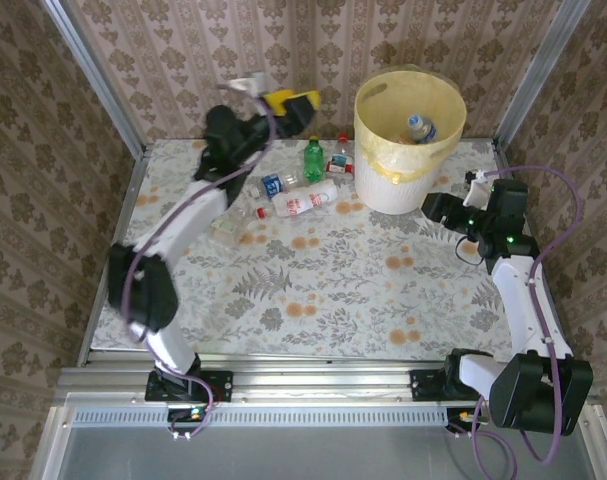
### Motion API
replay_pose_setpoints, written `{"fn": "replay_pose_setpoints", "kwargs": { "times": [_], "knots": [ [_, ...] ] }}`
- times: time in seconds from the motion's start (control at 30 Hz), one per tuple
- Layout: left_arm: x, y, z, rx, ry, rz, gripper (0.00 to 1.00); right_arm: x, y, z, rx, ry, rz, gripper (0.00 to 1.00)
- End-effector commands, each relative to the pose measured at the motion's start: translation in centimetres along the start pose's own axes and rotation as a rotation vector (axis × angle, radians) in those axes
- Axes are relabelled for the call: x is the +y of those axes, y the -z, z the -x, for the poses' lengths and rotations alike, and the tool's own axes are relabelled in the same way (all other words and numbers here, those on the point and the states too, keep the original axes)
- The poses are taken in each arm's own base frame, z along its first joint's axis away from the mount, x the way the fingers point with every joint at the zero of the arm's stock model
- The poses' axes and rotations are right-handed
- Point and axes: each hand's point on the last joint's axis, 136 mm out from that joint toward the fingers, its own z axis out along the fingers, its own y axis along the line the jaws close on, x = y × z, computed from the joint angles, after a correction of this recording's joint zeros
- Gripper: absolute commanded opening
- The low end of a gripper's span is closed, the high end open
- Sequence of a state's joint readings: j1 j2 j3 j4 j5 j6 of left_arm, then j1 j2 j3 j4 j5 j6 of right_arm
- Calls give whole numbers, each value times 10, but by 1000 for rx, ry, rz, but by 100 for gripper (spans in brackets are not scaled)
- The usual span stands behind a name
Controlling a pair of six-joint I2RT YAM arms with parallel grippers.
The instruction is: Throw the plastic bottles in the bin
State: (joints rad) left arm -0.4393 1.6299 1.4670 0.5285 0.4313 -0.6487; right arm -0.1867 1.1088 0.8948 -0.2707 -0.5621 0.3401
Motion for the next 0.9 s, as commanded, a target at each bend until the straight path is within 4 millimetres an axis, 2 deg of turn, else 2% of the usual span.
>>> {"fn": "replay_pose_setpoints", "kwargs": {
  "times": [0.0,0.1,0.23,0.33,0.47,0.57,0.67,0.87],
  "knots": [
    [-23,51,26,-30,-130,68,100,9,-1,-11,37,-3,35,64],
    [-18,94,10,14,-183,183,100,13,-4,-18,61,-6,39,65],
    [-11,144,-22,118,-226,299,100,31,-14,-39,133,40,50,73],
    [-6,177,-42,175,-266,366,100,40,-25,-53,158,21,34,82],
    [4,205,-69,277,-291,428,100,59,-43,-74,201,-28,60,87],
    [21,221,-90,364,-272,510,100,75,-55,-85,221,-24,73,91],
    [48,240,-109,434,-209,648,100,92,-63,-96,241,5,111,95],
    [104,275,-137,425,101,831,100,130,-60,-112,269,133,198,100]
  ]
}}
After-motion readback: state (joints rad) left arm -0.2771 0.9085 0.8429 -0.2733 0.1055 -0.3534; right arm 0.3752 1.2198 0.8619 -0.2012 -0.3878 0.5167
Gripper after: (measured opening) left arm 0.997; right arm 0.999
